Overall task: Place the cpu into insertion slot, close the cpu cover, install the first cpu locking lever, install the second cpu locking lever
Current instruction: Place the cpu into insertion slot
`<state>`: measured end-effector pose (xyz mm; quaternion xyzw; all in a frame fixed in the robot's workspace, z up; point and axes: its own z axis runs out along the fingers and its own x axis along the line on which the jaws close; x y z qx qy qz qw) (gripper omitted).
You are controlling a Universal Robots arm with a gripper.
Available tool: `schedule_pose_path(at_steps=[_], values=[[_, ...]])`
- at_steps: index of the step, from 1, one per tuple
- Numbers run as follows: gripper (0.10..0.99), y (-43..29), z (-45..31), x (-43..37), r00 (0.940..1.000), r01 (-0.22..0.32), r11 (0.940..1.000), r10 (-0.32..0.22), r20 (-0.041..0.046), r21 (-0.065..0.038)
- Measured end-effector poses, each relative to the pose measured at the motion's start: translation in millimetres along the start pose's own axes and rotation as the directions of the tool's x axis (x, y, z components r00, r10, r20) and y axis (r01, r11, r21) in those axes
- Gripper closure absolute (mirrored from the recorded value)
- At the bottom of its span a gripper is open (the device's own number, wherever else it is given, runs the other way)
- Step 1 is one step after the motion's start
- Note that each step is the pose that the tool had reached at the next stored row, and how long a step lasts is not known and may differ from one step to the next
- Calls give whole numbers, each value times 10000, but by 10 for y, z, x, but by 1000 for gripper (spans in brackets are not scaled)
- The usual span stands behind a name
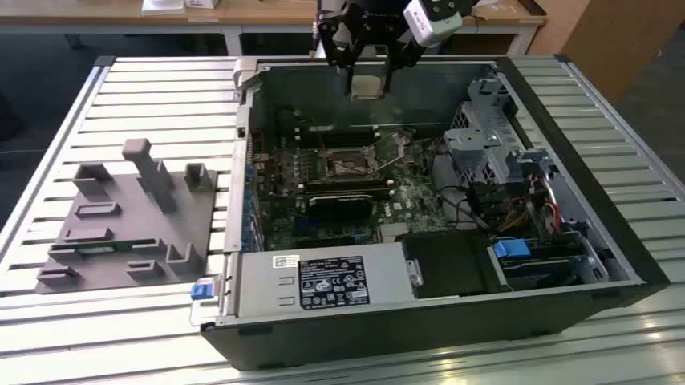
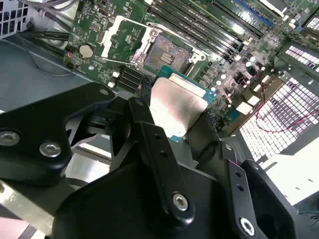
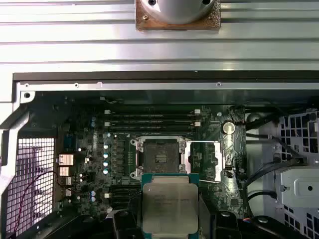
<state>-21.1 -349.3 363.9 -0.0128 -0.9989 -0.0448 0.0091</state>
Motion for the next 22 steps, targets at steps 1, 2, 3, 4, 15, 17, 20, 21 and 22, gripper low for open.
schedule_pose_path(at_steps=[1, 2, 3, 4, 15, 17, 20, 21, 22], values=[[545, 0, 0, 0, 10000, 0, 10000, 0, 0, -1], [545, 0, 0, 0, 10000, 0, 10000, 0, 0, -1], [545, 0, 0, 0, 10000, 0, 10000, 0, 0, 0], [545, 0, 0, 0, 10000, 0, 10000, 0, 0, 0], [545, 0, 1, 1, 9993, -361, 9993, 361, 32, -8], [545, 0, 1, 1, 9990, -454, 9990, 454, 40, -10], [545, 0, 1, 1, 9982, -590, 9983, 590, 52, -14], [545, 0, 1, 1, 9980, -634, 9980, 635, 56, -15], [545, 0, 1, 1, 9977, -679, 9977, 679, 60, -16]])
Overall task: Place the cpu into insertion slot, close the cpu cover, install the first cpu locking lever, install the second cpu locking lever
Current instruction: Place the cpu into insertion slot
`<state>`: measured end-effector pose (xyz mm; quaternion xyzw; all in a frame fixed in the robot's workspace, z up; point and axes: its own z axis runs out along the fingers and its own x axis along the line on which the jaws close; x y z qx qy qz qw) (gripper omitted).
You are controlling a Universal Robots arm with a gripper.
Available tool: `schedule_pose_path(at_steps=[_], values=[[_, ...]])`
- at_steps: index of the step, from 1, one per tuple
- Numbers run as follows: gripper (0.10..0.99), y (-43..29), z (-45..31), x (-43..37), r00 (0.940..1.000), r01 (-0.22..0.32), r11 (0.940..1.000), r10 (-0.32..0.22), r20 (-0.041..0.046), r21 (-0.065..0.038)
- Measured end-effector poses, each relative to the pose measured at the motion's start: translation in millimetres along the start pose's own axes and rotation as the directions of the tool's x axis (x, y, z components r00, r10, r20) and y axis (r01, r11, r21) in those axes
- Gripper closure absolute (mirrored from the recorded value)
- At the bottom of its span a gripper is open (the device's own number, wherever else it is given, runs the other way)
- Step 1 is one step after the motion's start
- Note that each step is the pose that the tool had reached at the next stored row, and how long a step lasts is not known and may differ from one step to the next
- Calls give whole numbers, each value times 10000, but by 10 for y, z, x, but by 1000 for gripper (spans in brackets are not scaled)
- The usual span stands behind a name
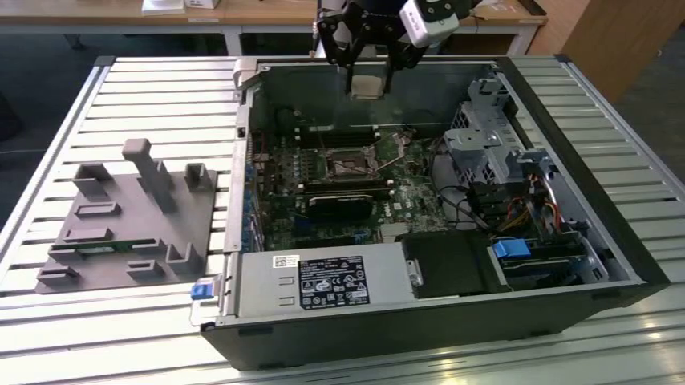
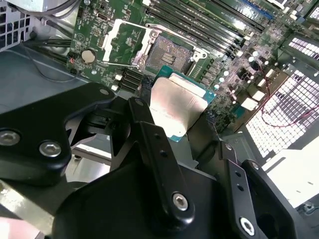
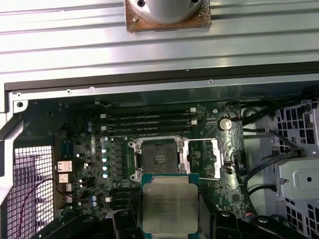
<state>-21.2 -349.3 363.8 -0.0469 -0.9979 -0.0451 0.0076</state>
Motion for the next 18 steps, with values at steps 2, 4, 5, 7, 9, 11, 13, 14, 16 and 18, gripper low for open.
schedule_pose_path(at_steps=[2, 4, 5, 7, 9, 11, 13, 14, 16, 18], values=[[545, 0, 0, 1, 10000, -83, 10000, 83, 7, -1], [545, 0, 0, 1, 9999, -154, 9999, 154, 13, -3], [545, 0, 0, 3, 9998, -186, 9998, 186, 17, -3], [545, -1, 0, 8, 9997, -248, 9997, 248, 22, -4], [545, -1, 0, 11, 9995, -310, 9995, 310, 28, -6], [545, -1, 0, 13, 9993, -377, 9993, 377, 33, -7], [545, -2, 1, 14, 9989, -464, 9989, 464, 41, -8], [545, -2, 2, 14, 9987, -509, 9987, 509, 45, -9], [545, -2, 4, 13, 9982, -600, 9982, 600, 53, -12], [545, -2, 5, 14, 9976, -695, 9976, 695, 61, -14]])
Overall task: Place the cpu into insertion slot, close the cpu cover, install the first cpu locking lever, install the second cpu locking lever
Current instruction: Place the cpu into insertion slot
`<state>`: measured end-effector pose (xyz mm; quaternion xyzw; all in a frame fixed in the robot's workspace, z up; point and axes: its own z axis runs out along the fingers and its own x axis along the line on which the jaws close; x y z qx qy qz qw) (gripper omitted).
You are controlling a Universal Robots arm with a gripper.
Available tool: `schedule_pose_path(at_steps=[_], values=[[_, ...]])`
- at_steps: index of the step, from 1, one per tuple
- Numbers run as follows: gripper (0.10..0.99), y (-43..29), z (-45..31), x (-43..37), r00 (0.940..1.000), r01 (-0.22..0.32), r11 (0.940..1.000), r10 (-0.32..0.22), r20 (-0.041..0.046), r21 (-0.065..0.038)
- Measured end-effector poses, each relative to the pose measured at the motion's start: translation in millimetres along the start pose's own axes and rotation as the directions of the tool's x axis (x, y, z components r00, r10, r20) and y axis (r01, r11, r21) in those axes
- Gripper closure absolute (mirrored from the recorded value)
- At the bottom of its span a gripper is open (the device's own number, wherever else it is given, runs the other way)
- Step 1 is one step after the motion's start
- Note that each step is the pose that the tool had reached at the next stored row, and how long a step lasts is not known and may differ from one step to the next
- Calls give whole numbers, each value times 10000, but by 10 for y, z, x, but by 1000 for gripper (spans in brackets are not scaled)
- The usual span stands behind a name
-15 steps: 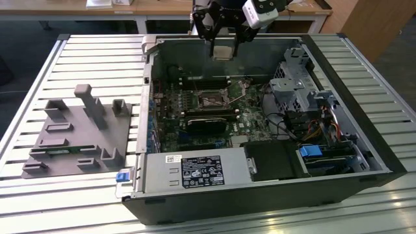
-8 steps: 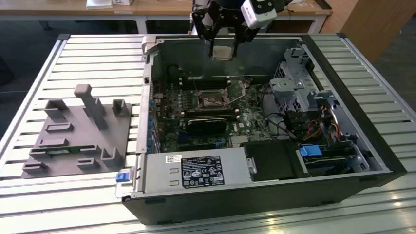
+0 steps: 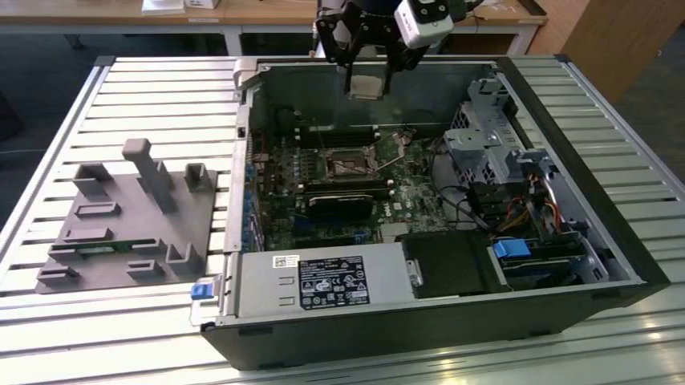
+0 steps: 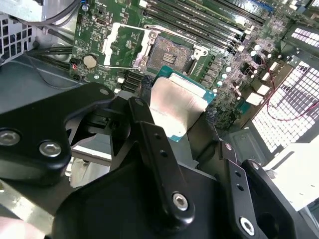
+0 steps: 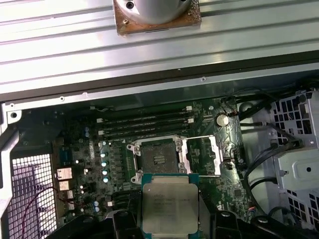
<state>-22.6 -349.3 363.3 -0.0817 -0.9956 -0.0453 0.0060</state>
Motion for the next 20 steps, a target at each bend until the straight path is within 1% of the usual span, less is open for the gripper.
schedule_pose_path(at_steps=[9, 20], values=[[545, 0, 3, 0, 9984, -571, 9984, 571, 51, -13], [545, -1, 7, 0, 9916, -1290, 9916, 1291, 114, -33]])
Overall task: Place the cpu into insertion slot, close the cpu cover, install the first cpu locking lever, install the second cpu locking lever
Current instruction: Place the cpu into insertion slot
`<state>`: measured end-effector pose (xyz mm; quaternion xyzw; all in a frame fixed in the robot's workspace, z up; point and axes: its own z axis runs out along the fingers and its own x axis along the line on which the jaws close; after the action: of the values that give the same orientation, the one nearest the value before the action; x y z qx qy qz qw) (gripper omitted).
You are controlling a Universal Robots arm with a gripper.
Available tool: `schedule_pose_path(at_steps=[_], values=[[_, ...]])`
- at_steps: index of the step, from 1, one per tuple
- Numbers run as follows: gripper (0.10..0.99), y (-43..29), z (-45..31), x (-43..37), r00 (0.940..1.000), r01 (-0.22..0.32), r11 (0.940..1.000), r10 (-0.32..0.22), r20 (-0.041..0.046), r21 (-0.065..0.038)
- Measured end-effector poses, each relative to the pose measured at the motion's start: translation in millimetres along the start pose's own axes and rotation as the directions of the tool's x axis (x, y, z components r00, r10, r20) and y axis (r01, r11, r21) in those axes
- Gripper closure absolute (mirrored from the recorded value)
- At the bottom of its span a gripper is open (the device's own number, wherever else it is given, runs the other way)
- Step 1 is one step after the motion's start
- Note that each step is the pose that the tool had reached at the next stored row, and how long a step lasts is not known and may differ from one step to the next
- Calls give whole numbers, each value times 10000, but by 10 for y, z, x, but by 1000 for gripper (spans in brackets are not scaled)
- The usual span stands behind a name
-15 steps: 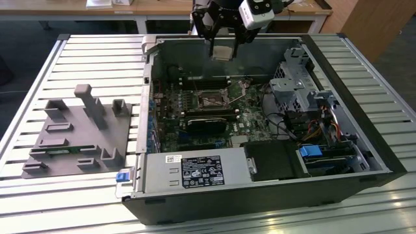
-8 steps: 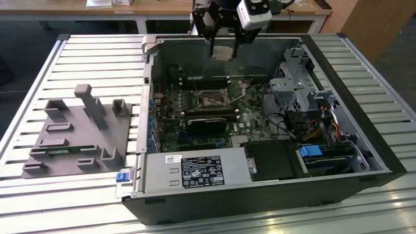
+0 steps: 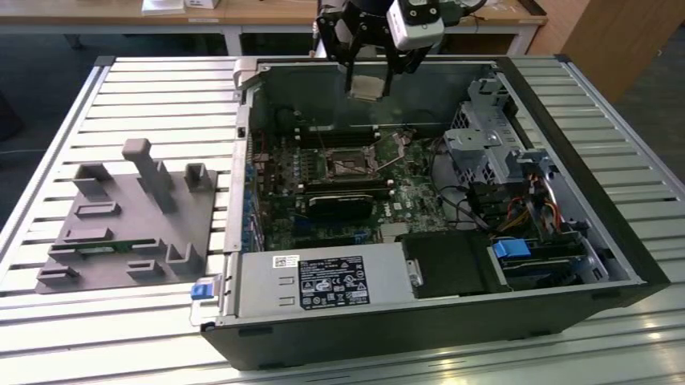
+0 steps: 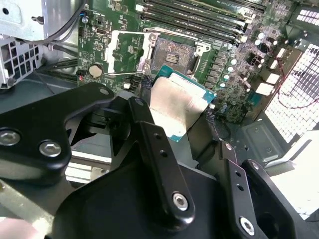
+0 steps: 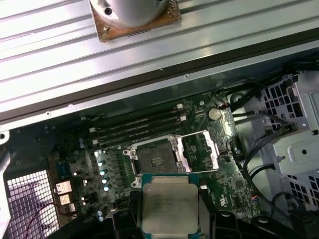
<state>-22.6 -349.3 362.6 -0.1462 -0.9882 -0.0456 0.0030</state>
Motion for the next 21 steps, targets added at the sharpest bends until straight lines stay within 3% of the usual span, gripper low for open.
schedule_pose_path(at_steps=[12, 21], values=[[545, 0, 1, 0, 9978, -662, 9978, 663, 59, -15], [545, 0, 3, 0, 9926, -1207, 9927, 1207, 107, -30]])
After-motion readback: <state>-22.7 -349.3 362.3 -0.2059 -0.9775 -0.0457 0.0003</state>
